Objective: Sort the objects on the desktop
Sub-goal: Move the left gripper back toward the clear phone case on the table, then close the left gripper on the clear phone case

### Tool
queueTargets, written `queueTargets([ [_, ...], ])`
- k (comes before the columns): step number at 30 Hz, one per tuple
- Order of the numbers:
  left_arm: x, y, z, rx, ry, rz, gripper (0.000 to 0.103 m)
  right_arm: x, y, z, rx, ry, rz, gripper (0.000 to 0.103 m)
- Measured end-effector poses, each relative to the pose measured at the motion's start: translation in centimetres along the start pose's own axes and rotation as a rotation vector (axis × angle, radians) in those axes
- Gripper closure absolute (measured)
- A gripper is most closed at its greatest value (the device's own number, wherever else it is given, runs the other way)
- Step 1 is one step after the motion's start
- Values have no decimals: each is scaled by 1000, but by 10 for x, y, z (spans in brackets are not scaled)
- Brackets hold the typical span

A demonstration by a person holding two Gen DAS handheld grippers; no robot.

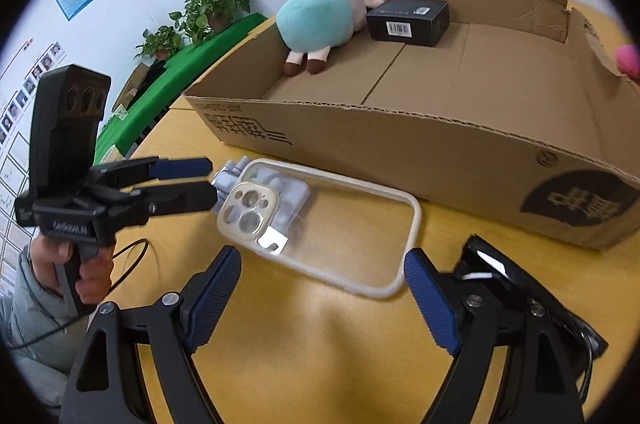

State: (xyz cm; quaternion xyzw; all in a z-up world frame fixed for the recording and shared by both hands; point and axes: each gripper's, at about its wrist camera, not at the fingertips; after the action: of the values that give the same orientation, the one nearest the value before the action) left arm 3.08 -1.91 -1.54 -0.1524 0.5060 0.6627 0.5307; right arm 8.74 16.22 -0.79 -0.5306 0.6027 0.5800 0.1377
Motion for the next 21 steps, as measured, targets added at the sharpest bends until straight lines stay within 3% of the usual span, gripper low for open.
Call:
queueTargets([
  [8, 18, 9, -1, -24, -8, -20, 38, 25, 10, 1, -2, -26, -77, 19],
  [16, 21, 12, 0, -22, 13, -36, 59, 26, 9, 20, 76, -64, -95, 18],
  [21, 21, 12, 1, 6, 63, -31, 61, 28, 9, 14, 91, -33, -81, 8],
])
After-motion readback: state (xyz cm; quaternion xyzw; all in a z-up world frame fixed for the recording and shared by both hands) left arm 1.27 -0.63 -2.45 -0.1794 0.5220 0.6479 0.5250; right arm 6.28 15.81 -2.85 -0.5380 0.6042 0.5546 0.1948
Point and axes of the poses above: each gripper's, at about its wrist camera, not at the fingertips, and x roughly the way its jaws point, z to its right, y to its top, and after that the axes turned 5 degrees about -y, right-handed
